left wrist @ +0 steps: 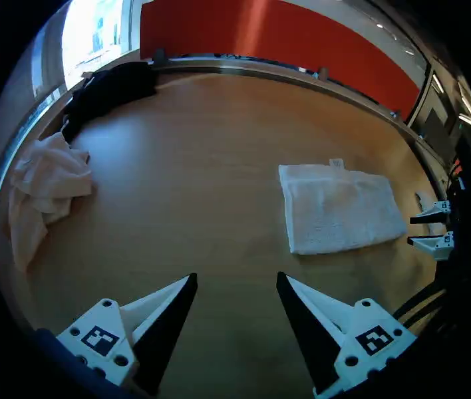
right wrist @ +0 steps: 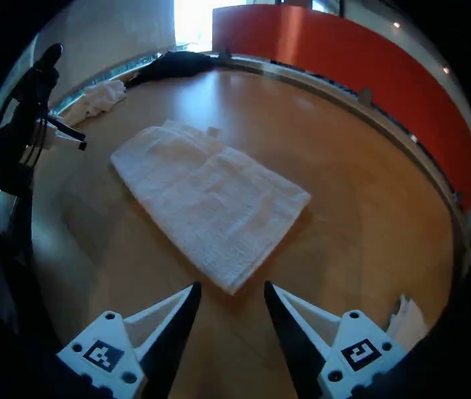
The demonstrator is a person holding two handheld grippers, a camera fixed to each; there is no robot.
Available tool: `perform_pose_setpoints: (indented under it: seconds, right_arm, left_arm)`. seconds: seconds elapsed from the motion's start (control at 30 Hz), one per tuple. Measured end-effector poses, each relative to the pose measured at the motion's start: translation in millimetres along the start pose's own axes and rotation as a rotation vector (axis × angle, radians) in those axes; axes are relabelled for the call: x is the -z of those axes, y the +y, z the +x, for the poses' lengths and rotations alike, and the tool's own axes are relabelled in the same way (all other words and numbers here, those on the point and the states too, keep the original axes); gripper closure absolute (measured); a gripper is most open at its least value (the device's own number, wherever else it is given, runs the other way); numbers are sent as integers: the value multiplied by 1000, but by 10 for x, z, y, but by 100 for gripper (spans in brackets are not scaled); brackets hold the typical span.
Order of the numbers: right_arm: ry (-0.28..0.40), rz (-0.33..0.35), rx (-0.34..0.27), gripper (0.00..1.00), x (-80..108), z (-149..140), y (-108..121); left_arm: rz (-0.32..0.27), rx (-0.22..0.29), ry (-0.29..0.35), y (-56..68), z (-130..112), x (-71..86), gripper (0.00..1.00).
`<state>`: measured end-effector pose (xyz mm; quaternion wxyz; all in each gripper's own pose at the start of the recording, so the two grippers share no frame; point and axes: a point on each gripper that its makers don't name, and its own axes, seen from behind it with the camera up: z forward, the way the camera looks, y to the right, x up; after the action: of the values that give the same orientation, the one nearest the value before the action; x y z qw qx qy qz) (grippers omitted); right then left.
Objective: Fold towel
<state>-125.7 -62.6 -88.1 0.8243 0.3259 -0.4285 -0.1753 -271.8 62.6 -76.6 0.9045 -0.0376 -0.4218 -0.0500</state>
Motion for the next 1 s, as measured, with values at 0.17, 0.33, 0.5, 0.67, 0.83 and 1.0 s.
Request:
perform_pose_setpoints:
  seconds: [0.17, 0.33, 0.5, 0.67, 0.83, 1.0]
  right_arm:
    - [-6, 3, 7, 44, -48, -15, 7]
    - [-15, 15, 2, 59, -75, -45, -3]
    - [-22, 31, -10, 76, -83, -55, -35]
    - [-20, 39, -14, 89, -66, -48, -66]
    - [-5, 33, -11, 93, -52, -8, -88]
    - [11, 21, -6, 94, -17, 58, -92]
  left_arm:
    - [1, 10, 1, -1, -53, 61, 12]
    - [1, 15, -3, -1, -122, 119, 12]
    - [2, 22, -9, -14, -183, 165, 12]
    - [3, 28, -12, -19, -210, 196, 12]
    - [-4, 27, -16, 12, -236, 215, 12]
    - [-14, 27, -17, 65, -247, 227, 12]
